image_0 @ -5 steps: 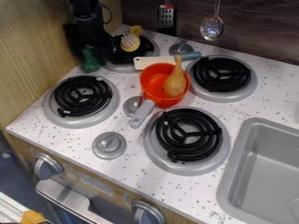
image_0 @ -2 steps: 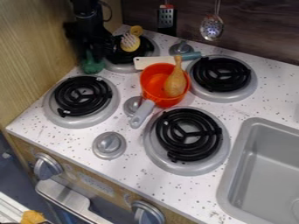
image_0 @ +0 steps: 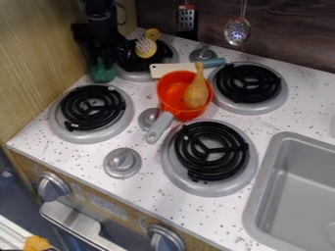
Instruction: Put the broccoli in the orange pot
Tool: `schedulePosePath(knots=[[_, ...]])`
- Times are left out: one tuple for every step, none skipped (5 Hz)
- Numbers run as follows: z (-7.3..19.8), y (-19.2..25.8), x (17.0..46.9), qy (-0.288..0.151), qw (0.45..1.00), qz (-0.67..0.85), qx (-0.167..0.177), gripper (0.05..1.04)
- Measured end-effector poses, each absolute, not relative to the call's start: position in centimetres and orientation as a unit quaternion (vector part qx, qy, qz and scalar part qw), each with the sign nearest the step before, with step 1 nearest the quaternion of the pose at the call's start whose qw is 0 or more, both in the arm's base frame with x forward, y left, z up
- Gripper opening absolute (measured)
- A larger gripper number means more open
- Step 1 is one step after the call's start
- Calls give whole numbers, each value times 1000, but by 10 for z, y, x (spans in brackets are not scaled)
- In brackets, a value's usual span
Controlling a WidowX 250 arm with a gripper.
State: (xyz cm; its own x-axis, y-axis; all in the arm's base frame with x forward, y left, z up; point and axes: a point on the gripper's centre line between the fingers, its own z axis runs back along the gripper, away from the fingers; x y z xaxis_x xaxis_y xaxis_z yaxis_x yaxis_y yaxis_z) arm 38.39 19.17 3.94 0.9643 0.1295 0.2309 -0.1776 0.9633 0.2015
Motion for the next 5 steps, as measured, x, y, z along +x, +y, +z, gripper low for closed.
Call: schedulePosePath(knots=[[58,180,380,-107,983,85,126,322],[73,162,374,-96,981,100,132,322],[85,149,364,-107,978,121,135,322],[88,123,355,-119,975,145,115,322],[92,96,349,-125,974,159,98,322]])
